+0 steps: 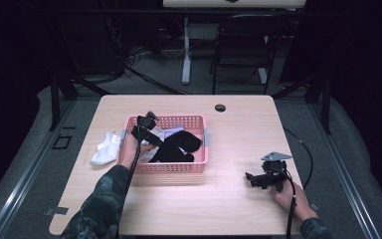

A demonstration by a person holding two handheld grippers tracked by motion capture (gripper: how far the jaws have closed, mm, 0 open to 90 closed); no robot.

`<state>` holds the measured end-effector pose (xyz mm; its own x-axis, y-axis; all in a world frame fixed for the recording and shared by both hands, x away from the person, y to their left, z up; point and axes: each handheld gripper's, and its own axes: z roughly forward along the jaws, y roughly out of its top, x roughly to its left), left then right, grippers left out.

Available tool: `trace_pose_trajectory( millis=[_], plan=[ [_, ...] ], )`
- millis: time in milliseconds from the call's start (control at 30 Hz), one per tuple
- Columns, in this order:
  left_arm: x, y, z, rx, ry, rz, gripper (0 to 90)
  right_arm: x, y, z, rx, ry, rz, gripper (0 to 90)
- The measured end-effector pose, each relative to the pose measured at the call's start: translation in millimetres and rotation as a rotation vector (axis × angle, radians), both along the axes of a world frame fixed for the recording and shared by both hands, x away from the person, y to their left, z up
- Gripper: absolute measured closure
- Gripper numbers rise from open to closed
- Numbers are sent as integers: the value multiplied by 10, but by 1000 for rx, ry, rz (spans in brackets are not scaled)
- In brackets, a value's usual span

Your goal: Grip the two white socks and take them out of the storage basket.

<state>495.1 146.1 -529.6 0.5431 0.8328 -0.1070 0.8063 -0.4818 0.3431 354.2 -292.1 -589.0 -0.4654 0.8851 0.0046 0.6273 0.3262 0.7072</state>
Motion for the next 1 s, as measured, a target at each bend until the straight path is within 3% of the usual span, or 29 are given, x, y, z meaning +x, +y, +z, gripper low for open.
trace_pose_trajectory(
  millis=[167,267,367,500,633,1000],
  plan=[
    [23,-50,-86,47,44,3,402,0,-2,0,0,0,2,0],
    [33,-70,-90,84,38,13,512,-1,-1,1,0,2,1,0],
    [42,-74,-110,102,43,12,579,-1,-3,1,0,2,3,0],
    [50,-41,-83,126,30,15,744,-1,-3,0,1,1,2,0],
    [44,-5,-61,113,21,25,821,-1,-4,0,1,0,4,0],
    [-71,98,228,62,-80,18,845,-1,-4,-1,1,-1,4,0]
  ],
)
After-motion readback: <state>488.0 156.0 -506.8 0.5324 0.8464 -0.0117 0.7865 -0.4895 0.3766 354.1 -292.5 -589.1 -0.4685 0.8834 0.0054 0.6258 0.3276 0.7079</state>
